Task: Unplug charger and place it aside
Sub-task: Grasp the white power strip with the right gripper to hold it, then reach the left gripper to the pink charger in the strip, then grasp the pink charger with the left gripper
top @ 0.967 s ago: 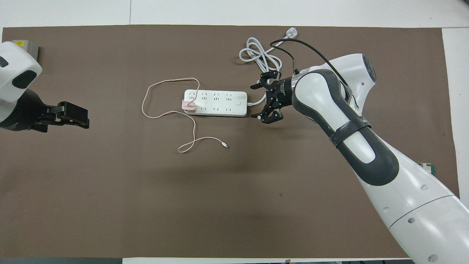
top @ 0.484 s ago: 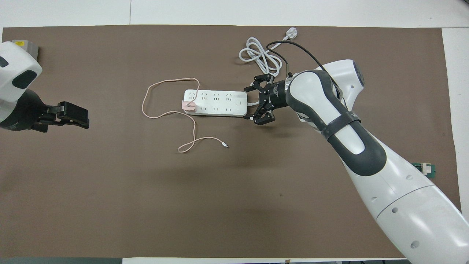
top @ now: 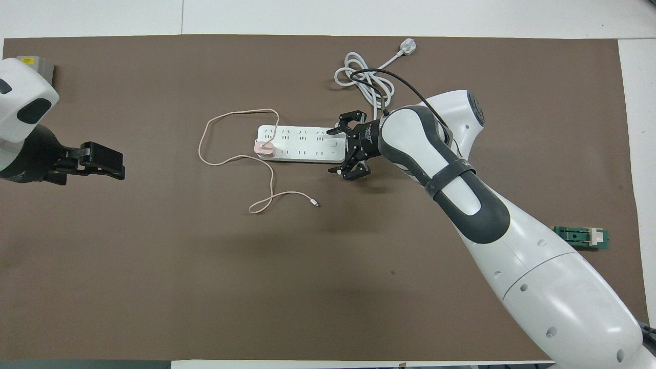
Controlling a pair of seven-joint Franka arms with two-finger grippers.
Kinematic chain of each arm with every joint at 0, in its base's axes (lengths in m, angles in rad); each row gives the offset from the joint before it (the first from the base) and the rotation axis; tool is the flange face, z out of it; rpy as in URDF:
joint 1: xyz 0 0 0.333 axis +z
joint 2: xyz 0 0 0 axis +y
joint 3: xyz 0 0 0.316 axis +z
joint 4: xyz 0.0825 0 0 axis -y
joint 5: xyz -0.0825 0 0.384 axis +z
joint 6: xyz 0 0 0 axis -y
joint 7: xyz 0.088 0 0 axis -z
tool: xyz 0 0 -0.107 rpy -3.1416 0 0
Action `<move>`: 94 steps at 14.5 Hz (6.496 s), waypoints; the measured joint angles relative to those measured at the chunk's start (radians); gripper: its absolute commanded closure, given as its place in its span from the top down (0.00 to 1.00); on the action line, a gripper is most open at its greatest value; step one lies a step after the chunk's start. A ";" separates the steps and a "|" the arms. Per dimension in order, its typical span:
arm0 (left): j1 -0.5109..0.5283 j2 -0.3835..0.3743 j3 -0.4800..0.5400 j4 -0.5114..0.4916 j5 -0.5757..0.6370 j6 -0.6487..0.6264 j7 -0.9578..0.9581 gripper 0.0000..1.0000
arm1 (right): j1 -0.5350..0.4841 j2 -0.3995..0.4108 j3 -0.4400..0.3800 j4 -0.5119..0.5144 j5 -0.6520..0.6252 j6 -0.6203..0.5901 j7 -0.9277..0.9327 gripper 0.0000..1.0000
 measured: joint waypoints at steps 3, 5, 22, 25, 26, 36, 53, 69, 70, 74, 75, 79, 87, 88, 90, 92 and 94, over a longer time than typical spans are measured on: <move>0.000 0.000 0.000 0.000 0.000 0.000 0.000 1.00 | -0.022 0.032 -0.003 0.026 0.074 0.000 -0.040 1.00; 0.000 0.000 0.000 0.000 0.000 0.000 0.000 1.00 | -0.024 0.041 -0.003 0.039 0.089 0.000 -0.040 1.00; -0.007 -0.016 -0.004 0.001 -0.001 -0.037 0.000 1.00 | 0.006 0.055 0.002 0.046 0.090 0.019 -0.161 1.00; -0.010 -0.028 -0.007 -0.001 -0.002 -0.036 -0.024 1.00 | 0.004 0.057 0.002 0.046 0.091 0.021 -0.177 1.00; -0.018 -0.030 -0.008 -0.007 -0.002 -0.024 -0.051 1.00 | 0.003 0.058 0.001 0.046 0.091 0.024 -0.179 1.00; -0.127 -0.032 -0.018 -0.174 -0.004 0.225 -1.093 1.00 | 0.003 0.081 -0.001 0.048 0.092 0.046 -0.185 0.37; -0.276 0.454 -0.017 0.032 0.066 0.516 -1.868 1.00 | 0.005 0.075 0.002 0.039 0.092 0.063 -0.193 0.00; -0.330 0.464 -0.017 -0.049 0.074 0.592 -1.826 0.93 | 0.005 0.075 0.002 0.039 0.092 0.064 -0.193 0.00; -0.330 0.470 -0.017 -0.049 0.075 0.595 -1.826 0.92 | 0.005 0.075 0.002 0.039 0.092 0.064 -0.193 0.00; -0.330 0.485 -0.009 -0.049 0.078 0.606 -1.826 0.85 | 0.005 0.075 0.002 0.039 0.092 0.064 -0.193 0.00; -0.330 0.486 -0.008 -0.049 0.078 0.606 -1.825 0.76 | 0.005 0.075 0.002 0.039 0.092 0.064 -0.193 0.00; -0.330 0.490 -0.007 -0.041 0.084 0.611 -1.813 0.02 | 0.005 0.075 0.002 0.038 0.092 0.064 -0.195 0.00; -0.331 0.496 -0.006 -0.025 0.093 0.625 -1.784 0.00 | 0.005 0.074 0.002 0.038 0.093 0.065 -0.198 0.00; -0.331 0.496 -0.006 -0.025 0.093 0.626 -1.783 0.00 | 0.005 0.074 0.002 0.038 0.093 0.065 -0.198 0.00; -0.331 0.496 -0.006 -0.025 0.093 0.627 -1.778 0.00 | 0.005 0.074 0.002 0.038 0.094 0.065 -0.198 0.00; -0.331 0.496 -0.006 -0.025 0.094 0.626 -1.761 0.00 | 0.005 0.074 0.002 0.038 0.094 0.065 -0.198 0.00; -0.332 0.496 -0.006 -0.024 0.096 0.623 -1.734 0.00 | 0.005 0.074 0.002 0.037 0.094 0.065 -0.198 0.00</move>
